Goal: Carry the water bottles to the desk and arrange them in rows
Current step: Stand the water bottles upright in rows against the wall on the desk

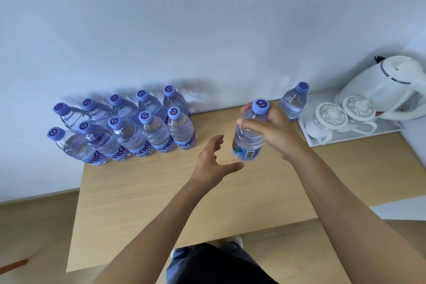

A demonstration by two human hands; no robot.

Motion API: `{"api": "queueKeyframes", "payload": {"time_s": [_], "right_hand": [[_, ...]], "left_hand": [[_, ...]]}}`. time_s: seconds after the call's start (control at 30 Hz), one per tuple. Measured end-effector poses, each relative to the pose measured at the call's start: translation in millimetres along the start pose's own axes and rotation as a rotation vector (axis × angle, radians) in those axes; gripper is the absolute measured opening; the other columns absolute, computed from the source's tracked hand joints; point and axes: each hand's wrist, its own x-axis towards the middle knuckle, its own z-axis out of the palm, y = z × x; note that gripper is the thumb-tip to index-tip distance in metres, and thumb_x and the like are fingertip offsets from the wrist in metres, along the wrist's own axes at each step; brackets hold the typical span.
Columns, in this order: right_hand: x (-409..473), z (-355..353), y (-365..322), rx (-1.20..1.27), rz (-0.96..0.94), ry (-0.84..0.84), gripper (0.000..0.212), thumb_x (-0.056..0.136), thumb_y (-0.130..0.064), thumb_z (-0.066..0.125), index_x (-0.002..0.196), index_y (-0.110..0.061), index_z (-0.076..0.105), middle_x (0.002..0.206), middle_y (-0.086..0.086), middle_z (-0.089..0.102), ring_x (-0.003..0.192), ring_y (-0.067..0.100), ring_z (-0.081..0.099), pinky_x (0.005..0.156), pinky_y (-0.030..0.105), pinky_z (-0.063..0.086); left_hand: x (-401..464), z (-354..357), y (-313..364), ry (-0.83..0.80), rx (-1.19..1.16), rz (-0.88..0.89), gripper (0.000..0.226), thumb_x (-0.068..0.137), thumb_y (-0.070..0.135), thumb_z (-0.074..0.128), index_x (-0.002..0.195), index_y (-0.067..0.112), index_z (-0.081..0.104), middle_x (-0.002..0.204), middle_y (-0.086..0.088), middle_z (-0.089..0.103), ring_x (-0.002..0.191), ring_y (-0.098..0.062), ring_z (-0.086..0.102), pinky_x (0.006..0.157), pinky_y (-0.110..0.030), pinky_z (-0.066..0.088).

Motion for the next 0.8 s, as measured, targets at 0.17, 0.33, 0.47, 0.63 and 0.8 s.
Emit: {"api": "queueKeyframes", "payload": {"time_s": [0.17,0.33,0.47,0.63,0.8], "right_hand": [[-21,19,-57,0.040,-0.066,-0.139,0.011,0.085,-0.009,0.075,0.086,-0.007,0.064,0.087,0.000,0.063,0.074,0.011,0.062,0.065,0.016,0.048],[-36,41,-103,0.111,-0.103,-0.185,0.022,0.083,-0.010,0.075,0.094,0.004,0.063,0.080,0.005,0.061,0.073,0.015,0.062,0.068,0.024,0.050],[-42,57,-127,0.095,-0.153,-0.128,0.018,0.083,-0.015,0.077,0.087,-0.001,0.067,0.072,0.000,0.063,0.067,0.012,0.063,0.063,0.022,0.051],[-47,72,-149,0.084,-0.223,-0.141,0.023,0.082,-0.027,0.079,0.078,-0.007,0.067,0.072,0.001,0.069,0.066,0.012,0.067,0.060,0.020,0.052],[-46,81,-160,0.130,-0.229,-0.269,0.026,0.079,-0.033,0.077,0.089,-0.010,0.068,0.099,0.023,0.070,0.085,0.022,0.070,0.077,0.031,0.057]], "left_hand": [[-15,-20,26,-0.140,-0.122,0.122,0.084,0.062,0.012,0.093,0.132,0.025,0.048,0.124,0.010,0.064,0.114,-0.003,0.060,0.090,-0.020,0.050],[-37,-42,45,-0.114,-0.271,0.199,0.073,0.059,0.002,0.092,0.120,0.015,0.053,0.108,-0.005,0.069,0.092,-0.019,0.068,0.073,-0.034,0.060],[-56,-60,56,-0.124,-0.300,0.236,0.054,0.064,0.000,0.087,0.105,0.011,0.054,0.081,-0.001,0.068,0.064,-0.015,0.064,0.052,-0.023,0.050],[-73,-85,71,-0.176,-0.301,0.291,0.047,0.065,0.002,0.084,0.101,0.007,0.055,0.074,0.003,0.070,0.062,-0.013,0.065,0.052,-0.021,0.050],[-85,-104,77,-0.204,-0.295,0.275,0.047,0.057,0.020,0.087,0.096,0.016,0.060,0.079,0.002,0.072,0.070,-0.015,0.068,0.061,-0.024,0.052]]}}
